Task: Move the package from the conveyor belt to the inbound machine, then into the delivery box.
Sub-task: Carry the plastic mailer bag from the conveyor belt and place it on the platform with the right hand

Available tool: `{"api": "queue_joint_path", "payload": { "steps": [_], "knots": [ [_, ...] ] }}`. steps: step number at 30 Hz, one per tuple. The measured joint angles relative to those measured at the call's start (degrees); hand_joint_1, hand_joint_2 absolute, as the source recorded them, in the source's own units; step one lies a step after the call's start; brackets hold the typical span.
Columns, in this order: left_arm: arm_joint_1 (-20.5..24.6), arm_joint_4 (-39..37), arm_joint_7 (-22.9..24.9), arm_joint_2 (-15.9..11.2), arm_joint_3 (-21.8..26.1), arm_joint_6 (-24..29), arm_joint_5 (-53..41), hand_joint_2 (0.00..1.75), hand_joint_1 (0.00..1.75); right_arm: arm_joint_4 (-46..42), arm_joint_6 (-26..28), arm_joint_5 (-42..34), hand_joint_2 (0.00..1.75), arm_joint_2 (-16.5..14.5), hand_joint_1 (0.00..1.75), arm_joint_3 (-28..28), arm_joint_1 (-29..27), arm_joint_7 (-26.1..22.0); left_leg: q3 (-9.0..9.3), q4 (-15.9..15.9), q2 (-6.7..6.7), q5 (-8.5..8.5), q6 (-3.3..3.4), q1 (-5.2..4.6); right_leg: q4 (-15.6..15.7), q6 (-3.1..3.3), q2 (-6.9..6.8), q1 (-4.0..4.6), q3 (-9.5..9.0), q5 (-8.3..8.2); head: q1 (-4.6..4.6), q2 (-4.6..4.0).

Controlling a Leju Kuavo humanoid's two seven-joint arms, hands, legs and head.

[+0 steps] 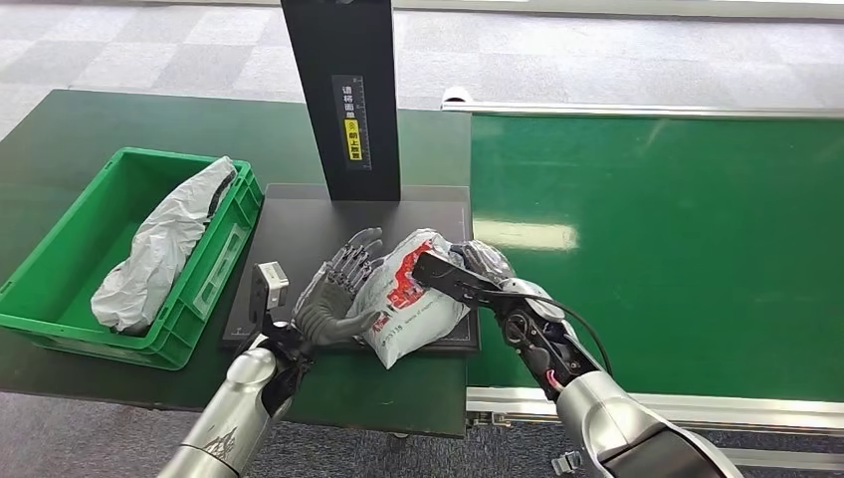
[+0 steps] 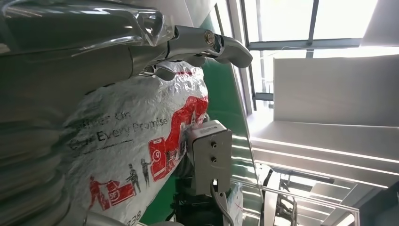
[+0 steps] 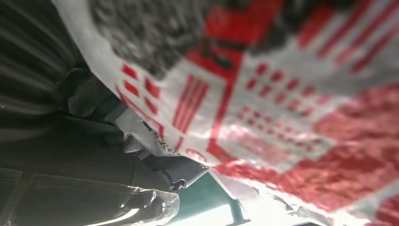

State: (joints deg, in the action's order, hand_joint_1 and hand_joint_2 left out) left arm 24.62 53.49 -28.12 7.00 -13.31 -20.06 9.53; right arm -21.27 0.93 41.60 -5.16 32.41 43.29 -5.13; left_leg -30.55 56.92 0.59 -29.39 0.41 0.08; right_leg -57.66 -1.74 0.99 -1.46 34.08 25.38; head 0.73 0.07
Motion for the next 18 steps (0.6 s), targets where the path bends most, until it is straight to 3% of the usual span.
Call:
{"api": "queue_joint_path", "payload": {
  "steps": [4,7,12,14,18],
  "knots": [
    [0.85,-0.93,0.53,0.09,0.0,0.49,0.19,1.75,0.0,1.2,-5.31,1.46,1.75,0.15,1.75,-0.03,1.75,7.62,0.15,0.0,0.01,0.0,0.0,-0.01,0.02,0.0,-0.01,0.0,-0.16,0.01,0.0,0.0],
    [1.32,-1.57,0.79,0.37,-0.02,1.02,0.21,1.75,0.0,1.79,-8.81,2.41,1.75,0.15,1.75,0.09,2.68,9.13,0.33,0.0,0.01,0.0,0.01,-0.01,0.03,0.0,-0.01,-0.01,-0.38,0.02,-0.02,0.0],
    [-0.1,-0.59,0.76,0.15,0.02,2.14,0.69,1.75,0.0,2.1,-3.06,-0.71,1.75,0.11,1.75,-0.43,1.45,-3.14,0.36,0.0,-0.06,-0.02,0.01,-0.01,0.03,0.0,0.05,-0.01,-0.43,-0.01,-0.02,0.0],
    [-1.12,0.32,0.75,-0.08,0.03,2.25,0.77,1.75,0.0,2.13,-0.66,-1.73,1.75,-0.05,1.69,-0.92,0.79,-5.89,0.31,0.0,-0.11,-0.02,0.0,0.0,0.02,0.01,0.09,0.0,-0.33,-0.02,0.0,0.0],
    [-2.27,1.59,0.75,-0.29,0.04,2.15,0.92,1.75,0.0,2.07,2.04,-8.25,1.75,-0.64,0.02,-3.64,-0.39,-12.52,0.16,0.0,-0.03,-0.02,0.0,0.02,-0.01,0.01,0.07,0.03,-0.17,-0.01,0.01,0.0]
  ]
}}
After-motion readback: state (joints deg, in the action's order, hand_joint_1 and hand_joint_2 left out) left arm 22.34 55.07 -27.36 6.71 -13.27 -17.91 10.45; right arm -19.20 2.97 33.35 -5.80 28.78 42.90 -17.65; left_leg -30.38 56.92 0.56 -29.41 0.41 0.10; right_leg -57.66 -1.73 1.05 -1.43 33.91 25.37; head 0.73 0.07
